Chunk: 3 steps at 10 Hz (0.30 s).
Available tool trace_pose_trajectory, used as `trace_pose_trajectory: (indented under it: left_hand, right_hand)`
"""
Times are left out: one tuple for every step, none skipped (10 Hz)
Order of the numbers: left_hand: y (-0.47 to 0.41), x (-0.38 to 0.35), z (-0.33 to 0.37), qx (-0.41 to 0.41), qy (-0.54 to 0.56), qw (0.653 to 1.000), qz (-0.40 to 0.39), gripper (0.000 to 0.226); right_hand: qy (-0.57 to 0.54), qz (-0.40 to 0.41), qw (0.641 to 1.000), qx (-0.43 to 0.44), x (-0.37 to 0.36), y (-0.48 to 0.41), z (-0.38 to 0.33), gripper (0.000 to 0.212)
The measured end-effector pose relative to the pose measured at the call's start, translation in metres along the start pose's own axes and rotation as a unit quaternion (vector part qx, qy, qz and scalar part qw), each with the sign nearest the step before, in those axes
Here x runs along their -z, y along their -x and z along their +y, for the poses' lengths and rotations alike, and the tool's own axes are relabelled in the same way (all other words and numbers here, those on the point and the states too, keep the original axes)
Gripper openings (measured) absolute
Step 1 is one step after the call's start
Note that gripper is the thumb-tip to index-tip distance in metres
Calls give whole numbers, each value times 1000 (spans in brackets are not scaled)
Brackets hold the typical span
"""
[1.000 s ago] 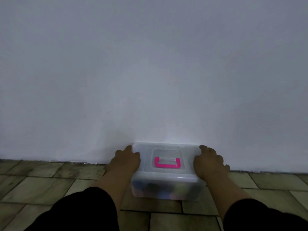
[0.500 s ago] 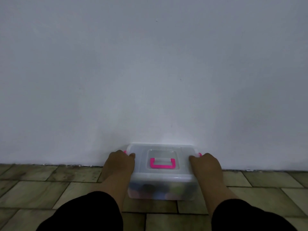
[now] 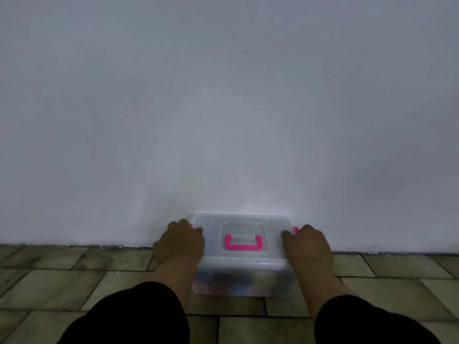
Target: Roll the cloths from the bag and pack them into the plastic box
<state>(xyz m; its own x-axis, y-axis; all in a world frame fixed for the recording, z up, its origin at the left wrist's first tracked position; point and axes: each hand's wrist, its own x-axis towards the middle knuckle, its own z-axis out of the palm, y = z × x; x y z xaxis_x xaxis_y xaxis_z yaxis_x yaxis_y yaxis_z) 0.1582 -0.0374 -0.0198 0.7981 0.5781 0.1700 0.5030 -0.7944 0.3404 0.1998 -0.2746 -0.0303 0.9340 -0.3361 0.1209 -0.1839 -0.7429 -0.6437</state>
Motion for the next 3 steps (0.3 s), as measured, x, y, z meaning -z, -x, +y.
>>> trace_pose_trajectory:
  left_hand:
    - [-3,8,-2,4,-28,999,-31,56]
    - [-6,29,-6,6,12,999,-52,64]
    - [-10,86,-11,-60,170,983,-35,58]
  right_hand:
    - [-3,-55,998,-17,14,0,-6,37]
    - [2,-41,999,28,43,-4,-22,61]
    - [-174,31,977,118,117,-9,-67,44]
